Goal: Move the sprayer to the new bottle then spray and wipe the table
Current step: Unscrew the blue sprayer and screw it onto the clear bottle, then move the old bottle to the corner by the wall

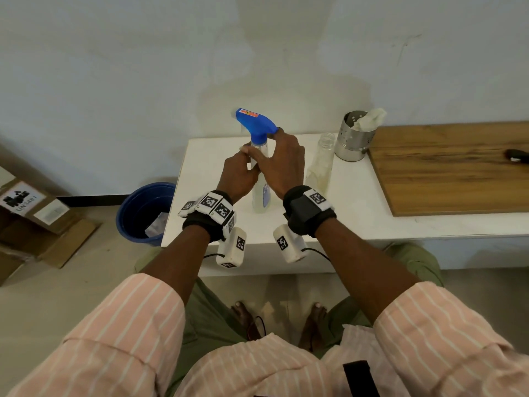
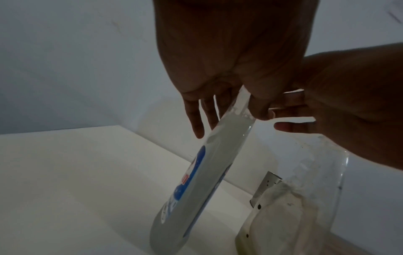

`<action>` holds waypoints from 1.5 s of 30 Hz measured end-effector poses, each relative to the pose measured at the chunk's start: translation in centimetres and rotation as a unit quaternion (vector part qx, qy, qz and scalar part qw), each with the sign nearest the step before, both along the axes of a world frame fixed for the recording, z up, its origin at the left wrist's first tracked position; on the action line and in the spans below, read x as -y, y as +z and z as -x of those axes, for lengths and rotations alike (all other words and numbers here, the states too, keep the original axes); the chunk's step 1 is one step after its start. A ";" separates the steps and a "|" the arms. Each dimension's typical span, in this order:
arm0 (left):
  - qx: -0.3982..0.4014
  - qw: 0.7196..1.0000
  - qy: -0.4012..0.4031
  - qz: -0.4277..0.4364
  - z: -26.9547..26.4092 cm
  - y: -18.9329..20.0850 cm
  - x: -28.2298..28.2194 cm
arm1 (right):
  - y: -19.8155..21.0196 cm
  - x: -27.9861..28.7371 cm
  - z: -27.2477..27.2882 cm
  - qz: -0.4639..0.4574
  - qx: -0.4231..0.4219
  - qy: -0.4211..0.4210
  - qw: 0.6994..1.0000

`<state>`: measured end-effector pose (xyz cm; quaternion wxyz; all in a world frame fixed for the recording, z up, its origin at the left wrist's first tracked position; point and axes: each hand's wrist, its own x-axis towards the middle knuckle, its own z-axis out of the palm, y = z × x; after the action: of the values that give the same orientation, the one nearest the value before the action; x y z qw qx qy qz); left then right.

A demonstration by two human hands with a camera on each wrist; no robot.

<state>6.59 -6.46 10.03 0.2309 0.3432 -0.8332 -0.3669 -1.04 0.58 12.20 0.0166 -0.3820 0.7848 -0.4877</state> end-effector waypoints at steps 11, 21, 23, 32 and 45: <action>0.015 0.997 0.076 -0.030 1.5 -1.0 -0.9 | -0.1 -4.2 4.0 -0.071 -0.181 -0.287 0.938; 0.032 0.997 0.038 -0.060 -1.1 -2.0 0.4 | 0.1 -5.6 2.3 -0.155 -0.139 -0.160 0.965; 0.072 0.996 0.027 -0.049 -2.4 -2.3 1.3 | 1.2 -5.9 1.0 -0.186 -0.145 -0.100 0.967; 0.292 0.954 0.060 -0.038 -6.4 -6.7 8.2 | 4.4 -1.9 -5.3 -0.177 -0.070 0.183 0.965; 0.456 0.888 0.001 -0.066 -6.7 -10.0 16.3 | 1.4 19.8 -5.2 -0.084 -0.005 0.097 0.992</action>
<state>13.31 -22.77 0.08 -0.1974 0.4877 -0.8202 -0.2246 4.16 -19.22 13.56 0.0919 -0.4561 0.7822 -0.4144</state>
